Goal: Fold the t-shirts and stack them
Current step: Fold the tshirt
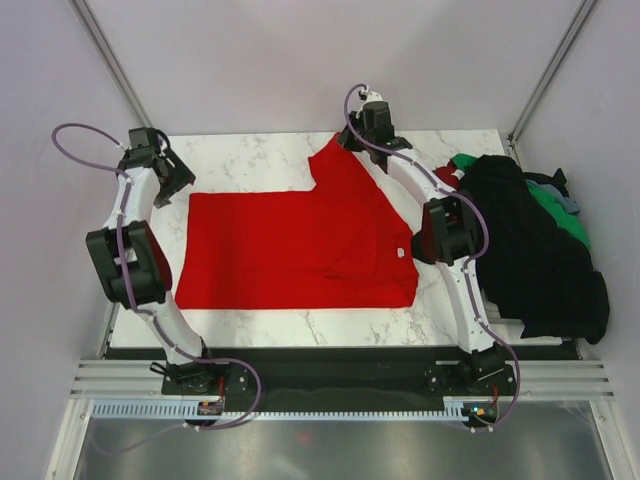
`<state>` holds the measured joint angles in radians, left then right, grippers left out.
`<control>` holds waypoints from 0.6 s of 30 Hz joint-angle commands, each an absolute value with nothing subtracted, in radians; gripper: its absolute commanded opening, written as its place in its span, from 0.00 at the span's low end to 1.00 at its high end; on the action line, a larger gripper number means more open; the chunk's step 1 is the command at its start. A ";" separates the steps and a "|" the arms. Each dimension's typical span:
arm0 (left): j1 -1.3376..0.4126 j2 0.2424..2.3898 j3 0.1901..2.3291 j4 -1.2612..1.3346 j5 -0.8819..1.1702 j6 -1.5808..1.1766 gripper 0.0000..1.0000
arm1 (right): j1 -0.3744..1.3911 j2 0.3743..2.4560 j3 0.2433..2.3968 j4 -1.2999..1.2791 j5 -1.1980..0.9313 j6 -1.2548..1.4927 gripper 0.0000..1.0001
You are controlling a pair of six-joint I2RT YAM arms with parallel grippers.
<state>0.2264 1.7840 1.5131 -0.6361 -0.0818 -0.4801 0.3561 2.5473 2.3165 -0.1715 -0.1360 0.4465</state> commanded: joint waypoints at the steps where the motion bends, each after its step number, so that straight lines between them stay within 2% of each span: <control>1: 0.236 1.934 1.636 -0.621 -0.092 -0.503 0.81 | 0.388 2.453 2.245 -0.150 -0.161 0.433 0.00; 7: 0.236 2.144 1.851 -0.626 -0.026 -0.474 0.76 | 0.423 2.335 2.090 -0.117 -0.173 0.422 0.00; 8: 0.238 2.166 1.865 -0.627 -0.018 -0.465 0.73 | 0.426 2.309 2.071 -0.114 -0.172 0.414 0.00; 13: 0.238 2.235 1.908 -0.629 -0.026 -0.456 0.71 | 0.428 2.252 1.971 -0.095 -0.163 0.410 0.00; 18: 0.239 2.276 1.910 -0.630 -0.005 -0.462 0.65 | 0.428 2.201 1.893 -0.072 -0.160 0.414 0.00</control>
<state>0.2390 2.2509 1.8709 -0.6331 -0.0292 -0.4793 0.4335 2.2913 1.9228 -0.1276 -0.1596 0.4290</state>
